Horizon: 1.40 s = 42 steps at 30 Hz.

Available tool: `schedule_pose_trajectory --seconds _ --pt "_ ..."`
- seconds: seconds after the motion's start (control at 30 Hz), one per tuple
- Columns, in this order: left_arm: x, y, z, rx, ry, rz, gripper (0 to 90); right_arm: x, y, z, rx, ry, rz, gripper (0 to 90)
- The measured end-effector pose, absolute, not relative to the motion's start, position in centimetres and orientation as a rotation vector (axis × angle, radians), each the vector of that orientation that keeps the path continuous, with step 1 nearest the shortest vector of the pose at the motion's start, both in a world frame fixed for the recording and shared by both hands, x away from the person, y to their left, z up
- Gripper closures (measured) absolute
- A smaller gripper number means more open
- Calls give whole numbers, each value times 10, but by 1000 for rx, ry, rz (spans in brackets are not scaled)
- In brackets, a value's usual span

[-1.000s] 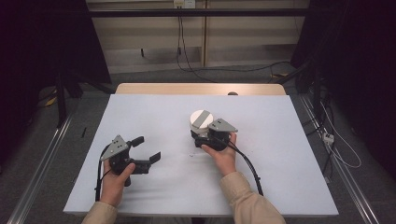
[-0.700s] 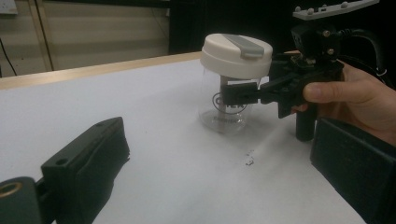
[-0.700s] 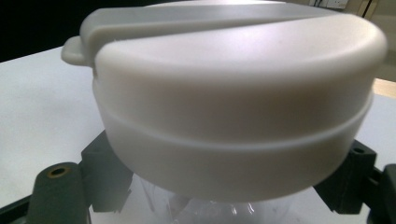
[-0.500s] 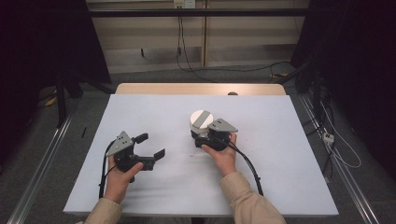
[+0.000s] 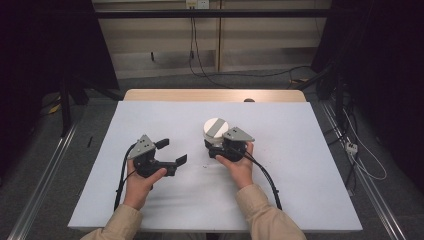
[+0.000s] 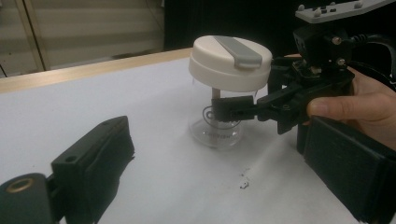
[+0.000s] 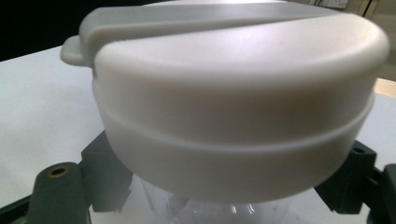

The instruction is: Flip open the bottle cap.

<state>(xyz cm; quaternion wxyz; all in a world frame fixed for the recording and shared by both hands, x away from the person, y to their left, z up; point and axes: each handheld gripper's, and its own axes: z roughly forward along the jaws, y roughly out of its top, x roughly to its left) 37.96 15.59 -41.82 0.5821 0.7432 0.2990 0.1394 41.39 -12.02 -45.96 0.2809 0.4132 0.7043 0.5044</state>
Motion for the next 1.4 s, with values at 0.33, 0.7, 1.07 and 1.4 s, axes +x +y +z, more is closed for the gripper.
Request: schedule_pose_trajectory --seconds 0.33,0.7,1.07,1.4 --pt "388 142 -417 1744 685 319 131 414 -120 -459 1106 1889 1350 191" --pt "396 130 -418 1779 671 312 210 414 -120 -460 1107 1889 1349 191" --pt "406 118 -417 1818 673 228 578 414 -120 -459 1109 1891 1349 191" --pt "411 106 -415 1838 664 199 840 414 -120 -460 1108 1891 1348 191"
